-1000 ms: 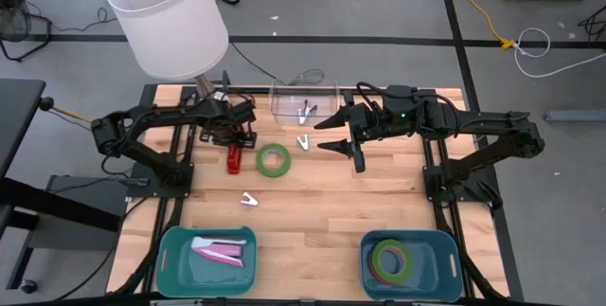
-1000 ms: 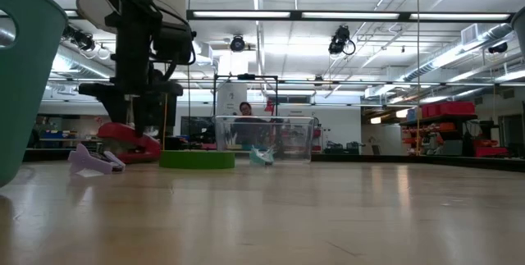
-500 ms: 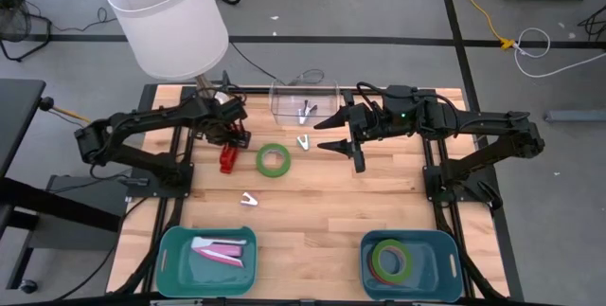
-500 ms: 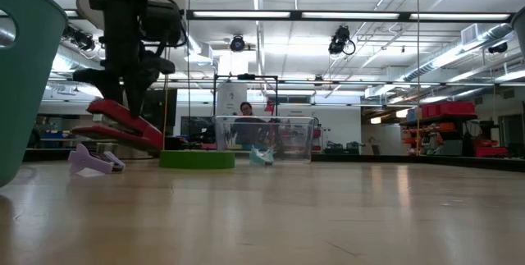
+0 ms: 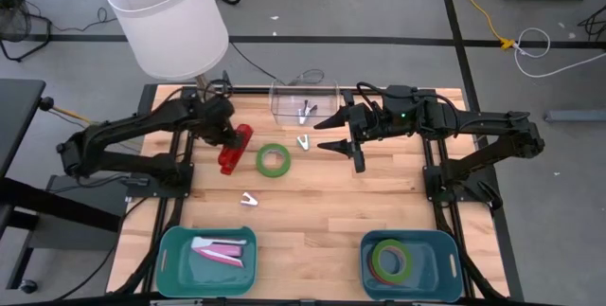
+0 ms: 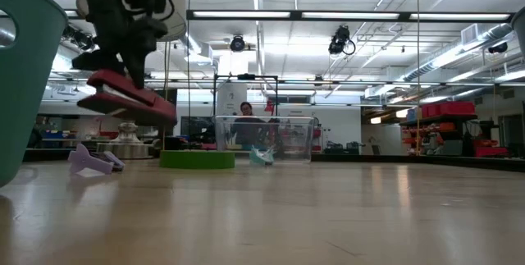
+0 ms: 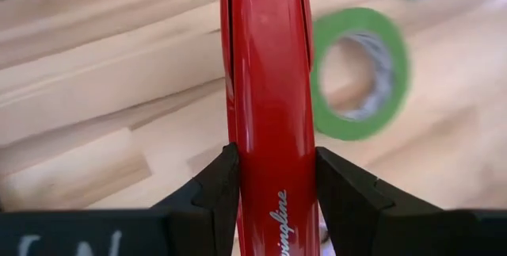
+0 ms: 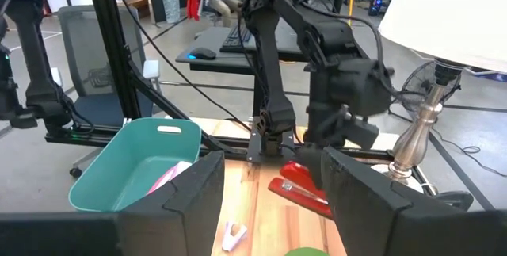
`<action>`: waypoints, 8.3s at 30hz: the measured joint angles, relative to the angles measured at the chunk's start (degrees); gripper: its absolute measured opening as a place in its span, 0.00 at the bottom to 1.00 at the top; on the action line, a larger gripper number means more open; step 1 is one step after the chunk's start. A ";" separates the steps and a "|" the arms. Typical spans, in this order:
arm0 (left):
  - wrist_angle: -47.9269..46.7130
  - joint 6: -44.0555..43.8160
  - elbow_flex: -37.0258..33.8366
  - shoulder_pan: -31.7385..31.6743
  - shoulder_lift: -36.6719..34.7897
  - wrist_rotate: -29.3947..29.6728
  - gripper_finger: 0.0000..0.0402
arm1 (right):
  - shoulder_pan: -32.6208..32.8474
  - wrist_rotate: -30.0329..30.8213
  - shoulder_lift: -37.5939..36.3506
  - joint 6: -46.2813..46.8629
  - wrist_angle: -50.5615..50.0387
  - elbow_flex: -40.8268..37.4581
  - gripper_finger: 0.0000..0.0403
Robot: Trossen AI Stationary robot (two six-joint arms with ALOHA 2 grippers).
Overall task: Pick and place Stapler, Stapler remover, tape
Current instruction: Put the red stapler into the green bin, then put the purple staple remover into the transparent bin
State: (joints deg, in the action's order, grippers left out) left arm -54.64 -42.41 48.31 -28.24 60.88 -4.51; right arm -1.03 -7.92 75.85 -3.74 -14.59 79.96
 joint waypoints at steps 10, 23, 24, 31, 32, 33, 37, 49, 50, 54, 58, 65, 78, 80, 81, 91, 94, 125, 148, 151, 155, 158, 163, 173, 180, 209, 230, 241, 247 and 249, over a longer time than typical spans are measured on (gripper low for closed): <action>0.46 2.13 0.02 1.89 -7.81 -1.28 0.35 | 0.00 0.00 0.00 0.00 0.00 0.00 0.52; 3.14 6.57 0.02 1.85 -8.92 -7.67 0.35 | 0.00 0.00 0.00 0.03 0.00 0.00 0.52; 4.24 7.23 0.02 1.85 -8.92 -9.50 0.35 | 0.00 0.00 0.00 0.14 0.00 0.00 0.52; 14.60 10.58 0.02 3.87 -9.24 -23.50 0.35 | 0.00 0.00 0.00 1.22 0.00 0.00 0.52; 16.20 10.54 0.02 4.24 -9.24 -25.39 0.35 | 0.00 0.00 0.00 1.24 0.00 0.00 0.52; 18.08 10.45 0.02 4.72 -9.24 -26.95 0.35 | 0.02 0.00 0.00 1.26 0.00 0.00 0.52; 24.40 9.26 0.04 6.82 -9.24 -29.26 0.35 | 0.00 0.00 0.00 1.30 0.00 0.00 0.52; 33.70 4.99 0.04 15.08 -9.22 -33.76 0.34 | 0.00 0.00 0.02 1.32 0.00 0.00 0.52; 34.20 4.05 0.04 16.17 -9.22 -34.67 0.34 | 0.00 0.00 0.02 1.32 0.00 0.00 0.52; 36.30 0.87 0.06 21.07 -9.24 -38.13 0.34 | 0.00 0.00 0.00 1.32 0.00 0.00 0.52; 35.90 -3.41 0.07 26.56 -9.24 -41.12 0.34 | 0.00 0.00 0.00 1.32 0.00 0.00 0.52; 34.38 -9.53 0.07 35.45 -9.24 -41.91 0.34 | 0.00 0.00 0.00 1.32 0.00 0.00 0.52; 26.75 -13.96 0.07 49.11 -9.18 -35.35 0.34 | 0.00 0.00 0.02 1.76 0.00 0.00 0.52; 24.45 -13.94 0.07 50.62 -9.16 -33.98 0.34 | 0.00 0.00 0.00 1.78 0.00 0.00 0.52; 23.47 -13.79 0.07 51.32 -9.05 -33.35 0.34 | 0.00 0.00 0.02 1.76 0.00 0.00 0.52; 20.91 -12.37 0.07 59.16 -4.06 -28.78 0.34 | 0.02 0.00 0.02 1.77 0.00 0.00 0.52; 19.71 -12.31 0.07 61.72 -1.08 -28.10 0.35 | 0.02 0.00 0.02 1.78 0.00 0.00 0.52; 26.91 -5.77 0.04 75.14 18.19 -12.53 0.38 | 0.01 0.00 0.02 3.30 -0.02 0.00 0.52; 27.13 -4.33 0.11 74.80 18.58 -23.87 0.65 | 0.01 0.00 0.02 3.25 -0.02 0.00 0.52; 25.43 -4.59 0.11 73.20 18.58 -26.76 0.63 | 0.00 0.00 0.02 3.23 -0.02 0.00 0.52; 24.16 -4.48 0.10 70.46 18.20 -30.41 0.61 | 0.00 0.00 0.02 3.12 -0.02 0.00 0.52; 23.17 -3.78 0.10 68.33 16.75 -30.72 0.59 | 0.00 0.00 0.01 3.14 -0.02 0.00 0.52; 20.35 -1.38 0.09 64.53 13.79 -30.31 0.59 | 0.01 0.00 0.02 3.15 -0.02 0.00 0.52; 15.09 4.71 0.07 56.78 9.07 -27.35 0.59 | 0.01 0.00 0.02 3.26 -0.02 0.00 0.52; 12.74 11.26 0.04 52.34 8.33 -26.14 0.59 | 0.02 0.00 0.02 3.23 -0.04 0.00 0.52; 10.39 36.92 0.04 37.59 8.39 -7.73 0.59 | 0.02 5.27 -8.84 -2.74 -18.81 -0.02 0.26; 12.86 48.09 0.04 36.01 8.48 -0.14 0.64 | 0.02 5.53 -10.32 -1.25 -23.76 -0.02 0.24; 12.80 47.59 0.04 36.10 9.71 -0.23 0.82 | 0.02 5.53 -10.32 -1.25 -23.71 -0.02 0.24; 13.62 47.63 0.04 37.58 14.86 -1.95 0.83 | 0.02 5.55 -10.32 -1.25 -23.63 -0.02 0.24; 13.58 47.63 0.04 38.00 16.77 -2.02 0.83 | 0.02 5.55 -10.32 -1.25 -23.61 -0.02 0.24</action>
State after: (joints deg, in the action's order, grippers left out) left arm -41.06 5.22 48.36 9.76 77.65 -6.52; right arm -1.02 -2.37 65.54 -4.99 -38.20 79.94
